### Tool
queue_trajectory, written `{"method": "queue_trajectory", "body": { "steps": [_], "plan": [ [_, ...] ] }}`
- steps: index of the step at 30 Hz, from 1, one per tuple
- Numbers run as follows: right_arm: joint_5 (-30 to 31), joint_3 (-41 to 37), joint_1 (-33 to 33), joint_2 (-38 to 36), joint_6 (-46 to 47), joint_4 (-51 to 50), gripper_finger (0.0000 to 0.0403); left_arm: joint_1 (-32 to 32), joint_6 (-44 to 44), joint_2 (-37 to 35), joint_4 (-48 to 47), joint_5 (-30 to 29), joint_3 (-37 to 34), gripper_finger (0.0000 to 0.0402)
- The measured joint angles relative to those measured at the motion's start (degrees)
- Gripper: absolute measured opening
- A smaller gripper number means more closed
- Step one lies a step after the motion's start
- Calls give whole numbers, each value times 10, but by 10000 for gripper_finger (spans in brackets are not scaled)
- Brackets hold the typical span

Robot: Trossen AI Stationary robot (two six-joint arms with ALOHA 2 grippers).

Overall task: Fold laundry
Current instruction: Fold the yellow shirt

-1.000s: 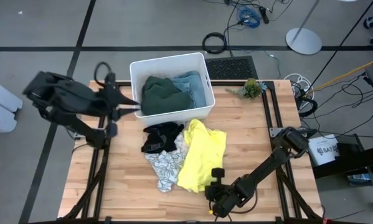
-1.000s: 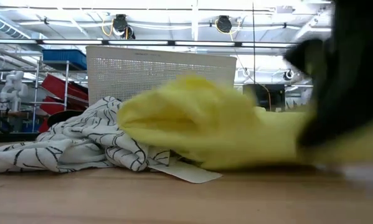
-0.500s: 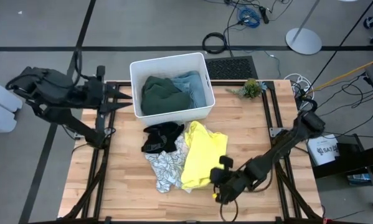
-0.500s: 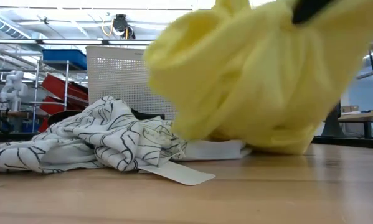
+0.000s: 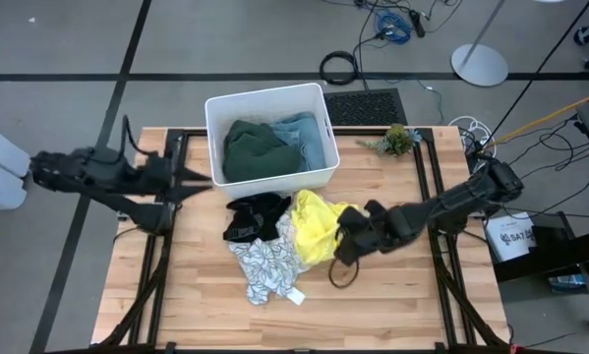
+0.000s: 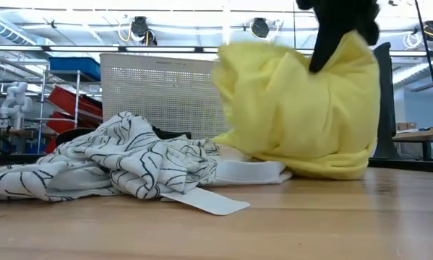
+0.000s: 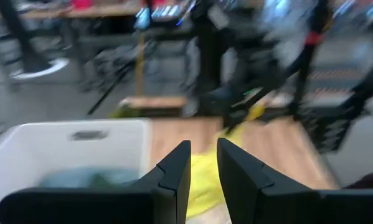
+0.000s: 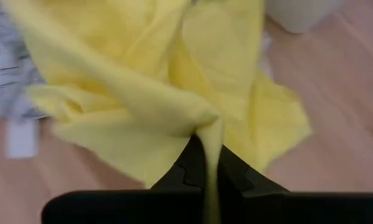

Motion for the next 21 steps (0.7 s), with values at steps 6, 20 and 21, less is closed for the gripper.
{"method": "queue_trajectory", "body": {
  "steps": [6, 20, 21],
  "plan": [
    [-23, 0, -88, 1, -78, -16, 0, -1, -11, -62, 267, 88, -239, 86],
    [-180, -170, -282, 2, -275, 211, 1, -22, -26, -20, 482, 164, -363, 86],
    [-186, -185, -291, 2, -285, 231, 4, -27, -26, -20, 482, 164, -363, 86]
  ]
}}
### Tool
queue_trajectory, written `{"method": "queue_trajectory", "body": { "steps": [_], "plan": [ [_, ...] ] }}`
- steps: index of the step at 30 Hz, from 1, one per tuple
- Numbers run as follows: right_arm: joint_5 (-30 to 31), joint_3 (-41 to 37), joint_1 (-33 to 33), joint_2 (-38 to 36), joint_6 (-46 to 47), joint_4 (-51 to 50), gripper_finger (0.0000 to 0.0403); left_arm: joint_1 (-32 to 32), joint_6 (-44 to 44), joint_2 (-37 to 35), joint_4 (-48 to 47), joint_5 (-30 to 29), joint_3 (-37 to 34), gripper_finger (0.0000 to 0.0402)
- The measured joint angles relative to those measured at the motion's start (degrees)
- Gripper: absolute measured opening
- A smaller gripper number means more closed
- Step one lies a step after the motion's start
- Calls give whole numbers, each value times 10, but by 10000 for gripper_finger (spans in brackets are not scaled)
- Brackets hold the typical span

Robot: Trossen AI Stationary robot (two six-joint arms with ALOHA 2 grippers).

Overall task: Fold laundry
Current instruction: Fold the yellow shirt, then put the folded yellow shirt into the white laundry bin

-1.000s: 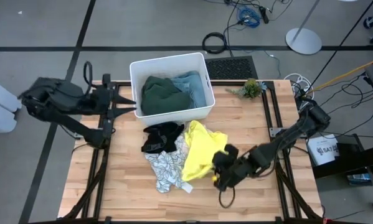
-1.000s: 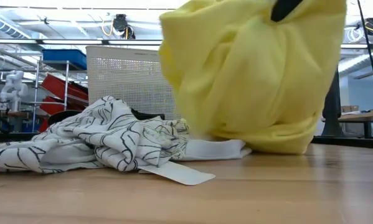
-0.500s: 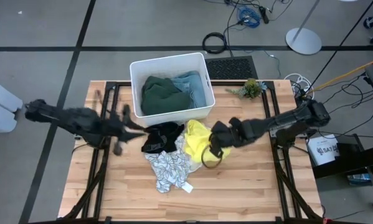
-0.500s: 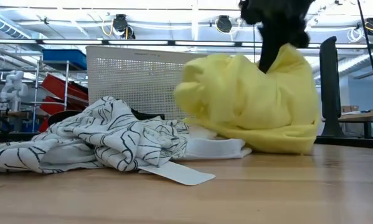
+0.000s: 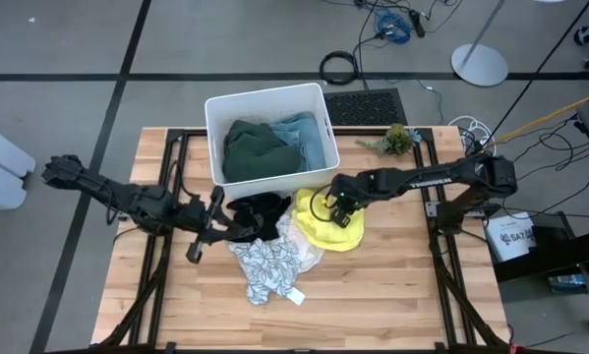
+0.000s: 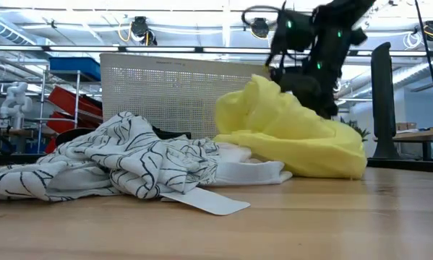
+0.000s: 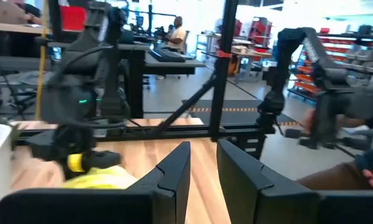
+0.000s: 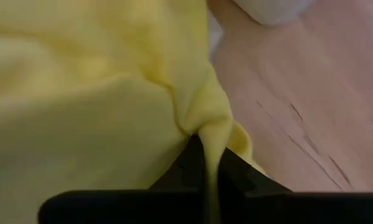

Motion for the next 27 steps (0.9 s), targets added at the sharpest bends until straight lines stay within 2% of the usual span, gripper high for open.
{"method": "queue_trajectory", "body": {
  "steps": [5, 10, 15, 20, 27],
  "plan": [
    [-44, -30, -35, 0, -19, 17, 39, -22, 0, 2, -1, -3, 0, 86],
    [-101, -10, -33, 0, -54, -3, 103, -31, 0, 2, 9, -19, 0, 86],
    [-94, 14, -19, 0, -70, -18, 184, -33, 0, 2, 9, -33, 0, 86],
    [-32, -3, -1, 0, -88, -15, 259, -34, 0, 2, 9, -33, 0, 86],
    [-38, -83, 2, 0, -73, 103, 324, -33, 0, 2, 8, -33, 0, 86]
  ]
}}
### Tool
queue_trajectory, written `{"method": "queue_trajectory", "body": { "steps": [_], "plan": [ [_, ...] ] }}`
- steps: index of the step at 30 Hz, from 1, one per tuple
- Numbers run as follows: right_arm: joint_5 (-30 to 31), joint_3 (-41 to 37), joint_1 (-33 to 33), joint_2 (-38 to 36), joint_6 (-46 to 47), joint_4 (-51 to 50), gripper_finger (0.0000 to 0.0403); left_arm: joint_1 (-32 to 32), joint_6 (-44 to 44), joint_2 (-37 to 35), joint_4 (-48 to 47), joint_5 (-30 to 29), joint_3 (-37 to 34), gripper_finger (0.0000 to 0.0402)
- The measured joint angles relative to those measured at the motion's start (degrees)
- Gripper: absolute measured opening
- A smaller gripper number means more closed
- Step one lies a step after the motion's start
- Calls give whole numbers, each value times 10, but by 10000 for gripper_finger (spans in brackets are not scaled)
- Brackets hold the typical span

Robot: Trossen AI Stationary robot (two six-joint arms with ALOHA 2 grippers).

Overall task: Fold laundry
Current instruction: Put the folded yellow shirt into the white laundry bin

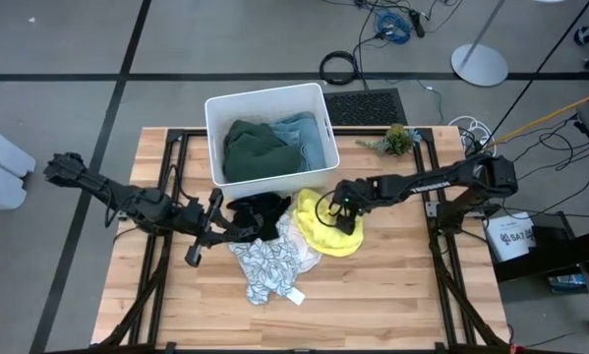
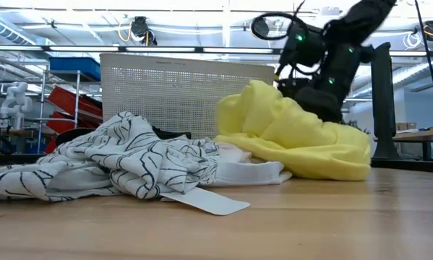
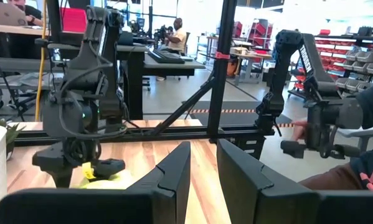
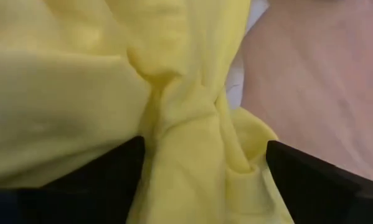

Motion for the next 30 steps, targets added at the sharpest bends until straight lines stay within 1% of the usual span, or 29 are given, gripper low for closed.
{"method": "queue_trajectory", "body": {
  "steps": [2, 5, 7, 9, 11, 12, 14, 18, 19, 23, 27, 30],
  "plan": [
    [-4, -27, 5, 0, 15, 38, 330, 0, 0, 0, -1, 0, 0, 86],
    [0, -72, 21, 1, 26, 106, 327, 0, 0, 0, -1, 0, 0, 86],
    [6, -102, 35, 0, 26, 150, 317, 0, 0, 0, -2, 0, 0, 86],
    [10, -128, 49, 0, 34, 183, 295, 0, 0, 0, -2, 0, 0, 86],
    [22, -145, 62, -1, 58, 201, 258, 0, 0, 0, -2, 0, 0, 86],
    [27, -150, 69, -2, 69, 203, 233, 0, 0, 0, -2, 0, 0, 86],
    [31, -156, 80, -2, 86, 204, 176, 0, 0, 0, -2, 0, 0, 86],
    [32, -157, 96, -7, 102, 205, 41, 0, -1, 0, -2, -1, 0, 86],
    [30, -155, 98, -12, 102, 199, 28, 0, -1, 0, -2, -1, 0, 86],
    [13, -137, 100, -55, 109, 156, 27, 0, -14, 0, -2, -3, 0, 86],
    [2, -99, 100, -131, 85, 130, 27, -1, -16, 0, -2, -3, 0, 86],
    [5, -68, 100, -185, 71, 82, 27, -1, -15, 0, -3, -3, 0, 86]
  ]
}}
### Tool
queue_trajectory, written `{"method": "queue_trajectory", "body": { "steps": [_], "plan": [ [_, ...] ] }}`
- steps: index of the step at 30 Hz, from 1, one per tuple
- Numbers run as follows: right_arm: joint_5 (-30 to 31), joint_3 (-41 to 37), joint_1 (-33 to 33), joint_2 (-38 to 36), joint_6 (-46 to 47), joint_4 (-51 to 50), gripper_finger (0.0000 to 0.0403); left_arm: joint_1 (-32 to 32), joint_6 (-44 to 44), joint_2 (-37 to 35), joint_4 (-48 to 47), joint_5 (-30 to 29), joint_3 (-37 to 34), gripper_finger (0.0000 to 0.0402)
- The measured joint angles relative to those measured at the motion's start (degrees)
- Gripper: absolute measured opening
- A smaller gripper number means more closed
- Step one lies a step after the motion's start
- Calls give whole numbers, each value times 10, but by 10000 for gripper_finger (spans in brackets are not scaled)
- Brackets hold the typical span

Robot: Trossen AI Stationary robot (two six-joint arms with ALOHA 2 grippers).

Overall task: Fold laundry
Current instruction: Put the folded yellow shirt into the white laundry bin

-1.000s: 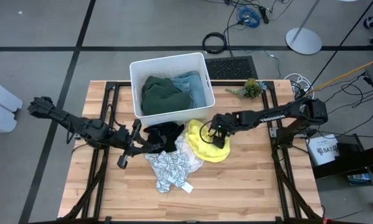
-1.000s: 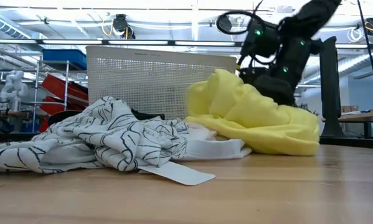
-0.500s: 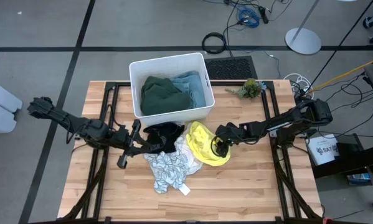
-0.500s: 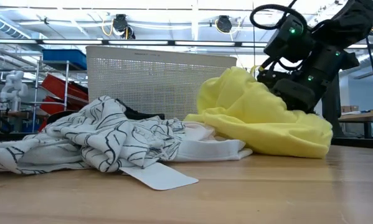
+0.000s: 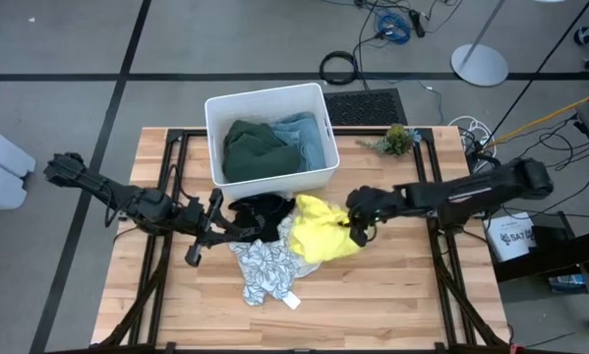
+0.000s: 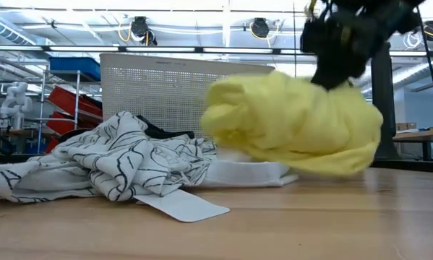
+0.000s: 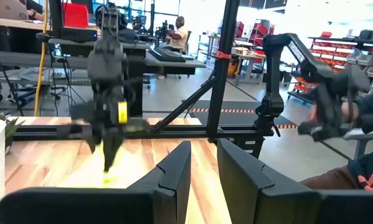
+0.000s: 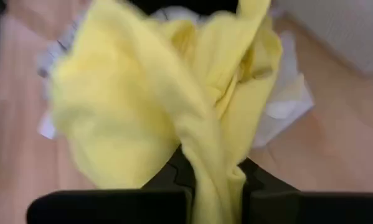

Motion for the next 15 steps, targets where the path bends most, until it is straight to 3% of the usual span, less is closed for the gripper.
{"method": "queue_trajectory", "body": {
  "steps": [6, 15],
  "plan": [
    [5, 55, 0, -90, -16, -33, 27, 0, 5, 0, -4, 0, 0, 86],
    [7, 135, 15, -154, -58, -43, 27, 0, 1, 0, -27, -1, 0, 86]
  ]
}}
